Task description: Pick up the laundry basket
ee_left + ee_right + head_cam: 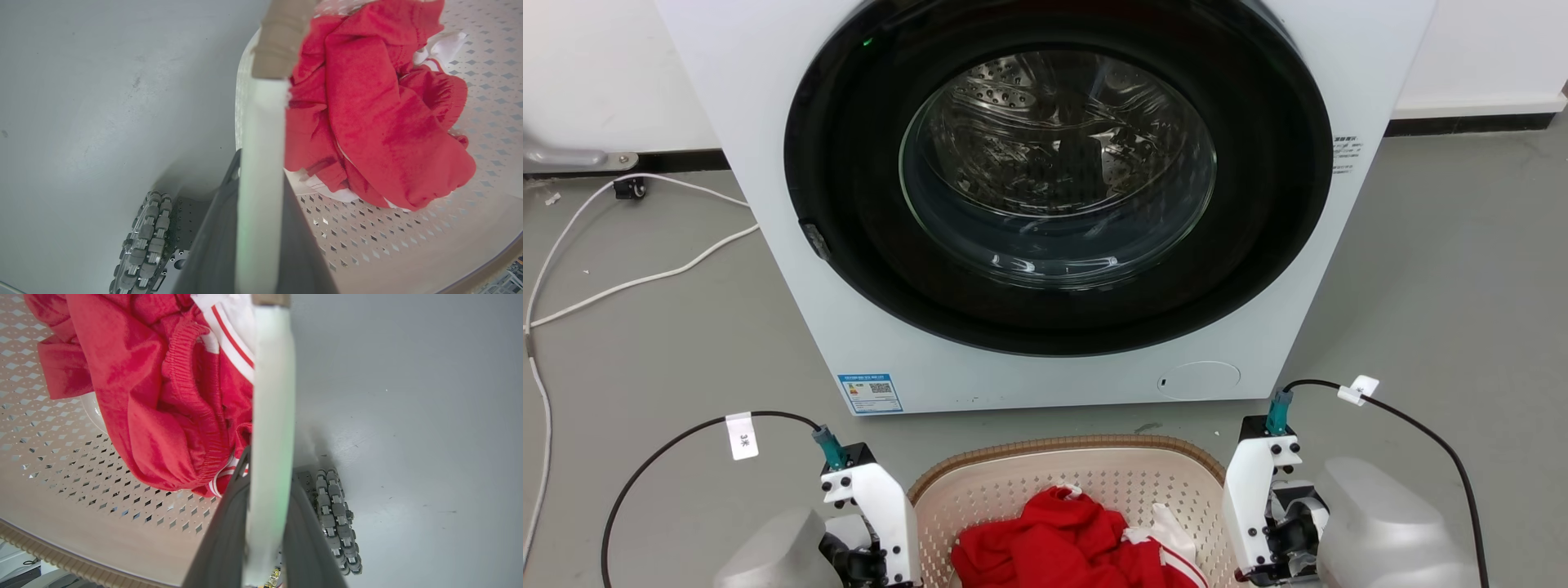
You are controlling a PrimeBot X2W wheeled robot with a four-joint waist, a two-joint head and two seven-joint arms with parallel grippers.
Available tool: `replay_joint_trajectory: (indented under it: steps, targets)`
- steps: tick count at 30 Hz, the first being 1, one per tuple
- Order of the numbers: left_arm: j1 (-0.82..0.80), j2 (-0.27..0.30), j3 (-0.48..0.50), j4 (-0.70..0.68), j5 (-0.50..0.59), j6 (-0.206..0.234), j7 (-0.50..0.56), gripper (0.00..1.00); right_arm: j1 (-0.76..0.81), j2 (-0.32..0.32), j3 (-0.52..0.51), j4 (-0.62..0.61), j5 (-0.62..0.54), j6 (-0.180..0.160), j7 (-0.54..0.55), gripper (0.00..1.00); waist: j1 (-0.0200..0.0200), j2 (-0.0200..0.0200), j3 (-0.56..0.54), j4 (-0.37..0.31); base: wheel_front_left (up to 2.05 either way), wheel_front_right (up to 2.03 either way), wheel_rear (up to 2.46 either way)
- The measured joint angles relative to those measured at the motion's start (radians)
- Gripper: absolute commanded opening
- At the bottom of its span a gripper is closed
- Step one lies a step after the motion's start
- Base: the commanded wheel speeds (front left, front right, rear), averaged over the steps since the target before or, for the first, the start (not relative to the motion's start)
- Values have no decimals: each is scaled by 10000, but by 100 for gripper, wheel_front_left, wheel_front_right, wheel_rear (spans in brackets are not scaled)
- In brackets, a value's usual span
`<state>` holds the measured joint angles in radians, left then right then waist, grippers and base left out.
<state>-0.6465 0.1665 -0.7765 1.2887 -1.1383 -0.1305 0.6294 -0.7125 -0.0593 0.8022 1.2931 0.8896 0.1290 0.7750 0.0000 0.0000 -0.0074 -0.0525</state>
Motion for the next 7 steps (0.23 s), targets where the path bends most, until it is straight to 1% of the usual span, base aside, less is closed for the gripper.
replay_joint_trajectory:
  steps: [7]
  targets:
    - [0,8,-56,-8,-13,2,-6,0,5,0,25,2,4,0,-15,0,0,0,18,-3,0,0,0]
